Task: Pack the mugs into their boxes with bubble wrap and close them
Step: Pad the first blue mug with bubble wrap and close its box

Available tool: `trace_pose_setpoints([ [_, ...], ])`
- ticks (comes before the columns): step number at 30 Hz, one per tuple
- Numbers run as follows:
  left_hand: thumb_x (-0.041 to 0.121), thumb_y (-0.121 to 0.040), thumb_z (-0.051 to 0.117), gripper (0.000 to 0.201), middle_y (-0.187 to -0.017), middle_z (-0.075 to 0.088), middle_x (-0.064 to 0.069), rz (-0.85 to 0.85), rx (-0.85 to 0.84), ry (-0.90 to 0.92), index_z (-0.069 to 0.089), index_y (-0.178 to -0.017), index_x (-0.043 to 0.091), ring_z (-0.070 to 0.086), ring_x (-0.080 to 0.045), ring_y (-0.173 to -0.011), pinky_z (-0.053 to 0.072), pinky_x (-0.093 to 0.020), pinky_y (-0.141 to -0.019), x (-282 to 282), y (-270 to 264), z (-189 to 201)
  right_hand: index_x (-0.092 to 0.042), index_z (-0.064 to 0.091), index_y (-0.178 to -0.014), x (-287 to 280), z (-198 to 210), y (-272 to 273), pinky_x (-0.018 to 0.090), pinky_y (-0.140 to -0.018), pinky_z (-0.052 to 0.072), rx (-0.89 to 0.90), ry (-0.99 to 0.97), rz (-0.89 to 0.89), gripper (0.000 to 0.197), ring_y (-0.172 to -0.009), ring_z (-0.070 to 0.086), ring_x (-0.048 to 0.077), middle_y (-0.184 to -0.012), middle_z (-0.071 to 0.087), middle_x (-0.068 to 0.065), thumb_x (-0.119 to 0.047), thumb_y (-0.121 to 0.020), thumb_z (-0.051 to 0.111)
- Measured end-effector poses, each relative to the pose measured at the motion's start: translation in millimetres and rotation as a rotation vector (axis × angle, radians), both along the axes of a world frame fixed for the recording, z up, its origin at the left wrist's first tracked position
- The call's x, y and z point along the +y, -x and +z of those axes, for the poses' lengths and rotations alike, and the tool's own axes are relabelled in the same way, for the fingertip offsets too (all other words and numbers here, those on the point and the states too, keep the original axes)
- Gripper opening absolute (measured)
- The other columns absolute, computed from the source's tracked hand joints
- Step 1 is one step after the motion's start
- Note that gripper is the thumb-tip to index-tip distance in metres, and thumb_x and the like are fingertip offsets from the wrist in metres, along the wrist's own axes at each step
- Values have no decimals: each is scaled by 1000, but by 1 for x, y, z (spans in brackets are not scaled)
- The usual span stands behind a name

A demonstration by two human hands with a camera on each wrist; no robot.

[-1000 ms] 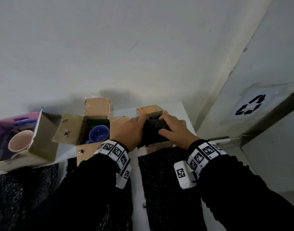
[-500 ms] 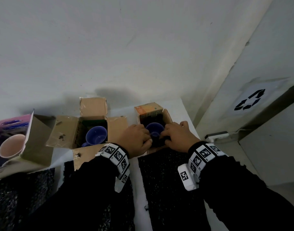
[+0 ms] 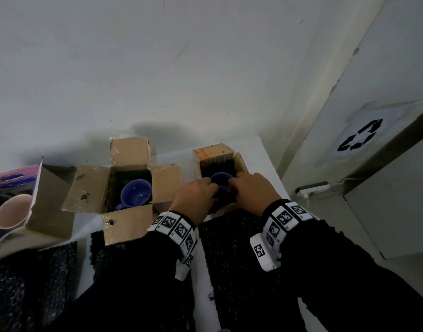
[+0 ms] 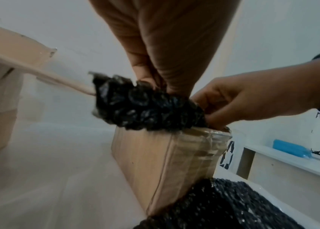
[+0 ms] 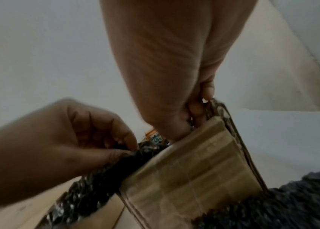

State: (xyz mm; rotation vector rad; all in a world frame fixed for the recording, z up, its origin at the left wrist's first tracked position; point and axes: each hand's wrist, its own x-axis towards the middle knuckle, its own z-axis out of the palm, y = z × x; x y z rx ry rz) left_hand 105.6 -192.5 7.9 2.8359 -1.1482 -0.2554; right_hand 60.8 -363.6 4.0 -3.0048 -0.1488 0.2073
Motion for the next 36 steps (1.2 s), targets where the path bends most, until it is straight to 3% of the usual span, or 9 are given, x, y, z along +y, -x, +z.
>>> trace_pose_setpoints([
  [5, 60, -88, 35, 45, -88, 66, 14, -197, -70, 41, 69, -103, 35, 47, -15, -93, 37, -34, -79, 17, 2, -4, -28, 51, -84, -7, -6, 19, 41, -86, 32, -3, -108, 21, 25, -78, 52, 19, -86, 59, -4, -47, -96, 38],
  [11, 50, -81, 12, 64, -118, 60, 19, -178, -57, -79, 65, -116, 40, 35, -19, -118, 20, -42, -95, 15, 3, -10, -28, 63, -92, -5, -11, 23, 42, -89, 26, 44, -8, -12, 36, -97, 51, 19, -96, 60, 0, -44, -100, 32],
  [13, 50, -80, 14, 63, -125, 51, 11, -116, -28, -61, 66, -113, 41, 32, -22, -120, 20, -44, -96, 15, 2, -10, -26, 56, -103, 0, -12, 19, 41, -89, 27, -22, -96, -62, 21, -102, 52, 19, -107, 56, -3, -40, -96, 43],
  [17, 45, -81, 40, 38, -112, 50, 1, 30, -121, 92, 66, -108, 35, 44, -26, -105, 31, -39, -84, 16, 5, -6, -33, 44, -135, 10, -21, 10, 44, -94, 20, 66, -224, -118, 43, -124, 35, 20, -135, 48, -7, -31, -92, 44],
  [21, 28, -75, 76, 30, -95, 49, 3, 244, -26, 341, 56, -97, 21, 50, -17, -84, 39, -29, -70, 22, 3, -4, -40, 58, -119, 13, -28, 12, 41, -95, 11, 6, -315, -109, 33, -121, 34, 15, -121, 58, -18, -25, -91, 48],
  [25, 15, -78, 73, 13, -87, 59, -2, 70, 7, 373, 63, -88, 14, 58, -25, -78, 49, -37, -65, 27, 8, -13, -35, 64, -102, 7, -30, 20, 36, -91, 11, -84, -340, -42, 26, -113, 40, 13, -103, 60, -19, -18, -89, 50],
  [28, 33, -87, 56, 20, -88, 69, 7, -133, -128, 265, 73, -89, 22, 58, -20, -87, 48, -35, -72, 33, 11, -17, -33, 66, -94, 3, -31, 23, 36, -94, 8, -85, -331, 6, 25, -113, 42, 10, -95, 60, -18, -30, -85, 43],
  [31, 47, -88, 44, 35, -97, 69, 17, -207, -212, 204, 74, -97, 31, 53, -17, -101, 34, -35, -82, 40, 14, -20, -35, 69, -88, 0, -34, 25, 46, -103, 11, -118, -286, 46, 39, -114, 42, 7, -96, 60, -18, -47, -83, 33],
  [36, 50, -86, 44, 34, -108, 64, 11, -226, -224, 141, 72, -95, 33, 47, -23, -110, 31, -38, -89, 42, 15, -28, -34, 74, -99, 4, -35, 25, 47, -99, 15, -105, -112, 90, 60, -113, 40, 19, -114, 52, -11, -58, -89, 20],
])
